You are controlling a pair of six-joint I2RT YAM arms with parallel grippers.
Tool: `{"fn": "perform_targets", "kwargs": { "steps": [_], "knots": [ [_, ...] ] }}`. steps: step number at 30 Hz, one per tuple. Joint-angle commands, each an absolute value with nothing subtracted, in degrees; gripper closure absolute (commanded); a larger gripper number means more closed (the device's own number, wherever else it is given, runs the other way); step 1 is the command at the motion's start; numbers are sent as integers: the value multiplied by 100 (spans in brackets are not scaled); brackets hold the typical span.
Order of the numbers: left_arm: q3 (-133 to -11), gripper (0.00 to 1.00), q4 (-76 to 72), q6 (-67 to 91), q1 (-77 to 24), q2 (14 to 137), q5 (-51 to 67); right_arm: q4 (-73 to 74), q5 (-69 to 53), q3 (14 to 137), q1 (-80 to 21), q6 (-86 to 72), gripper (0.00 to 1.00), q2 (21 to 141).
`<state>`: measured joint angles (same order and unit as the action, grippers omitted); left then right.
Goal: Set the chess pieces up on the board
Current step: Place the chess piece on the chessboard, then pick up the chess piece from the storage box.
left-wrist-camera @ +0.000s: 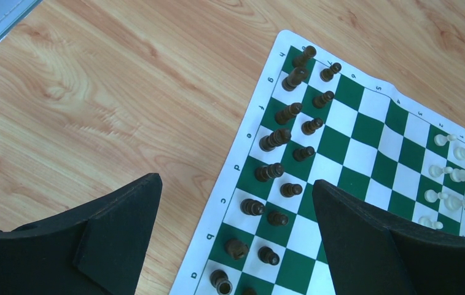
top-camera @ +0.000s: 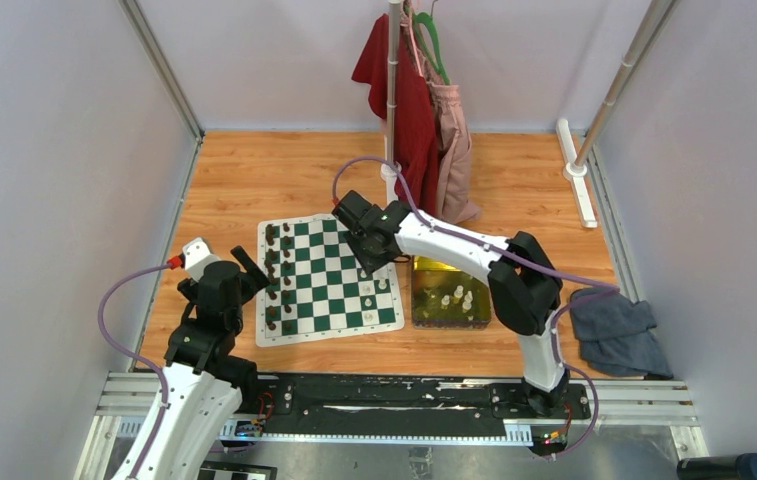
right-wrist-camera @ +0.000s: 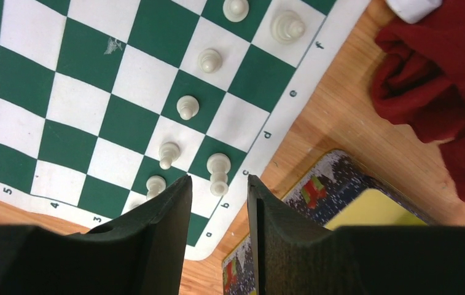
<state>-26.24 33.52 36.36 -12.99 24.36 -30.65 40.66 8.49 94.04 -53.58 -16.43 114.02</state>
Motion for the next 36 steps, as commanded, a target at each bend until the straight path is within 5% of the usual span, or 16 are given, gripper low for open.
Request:
{"fn": "perform_targets", "kwargs": {
  "steps": [1,18,36],
  "knots": [
    [-2602,0,3288,3570,-1345,2378,-3110,4376,1155,9447,-5295,-1565,56,10852],
    [-2602,0,3269,3559,-1345,2452,-3066,4349,2459,7579,-5292,-2031,48,8786],
    [-2595,0,3246,3543,-1345,2483,-3056,4221,2663,6446,-4683,-2418,51,7989]
  ]
}}
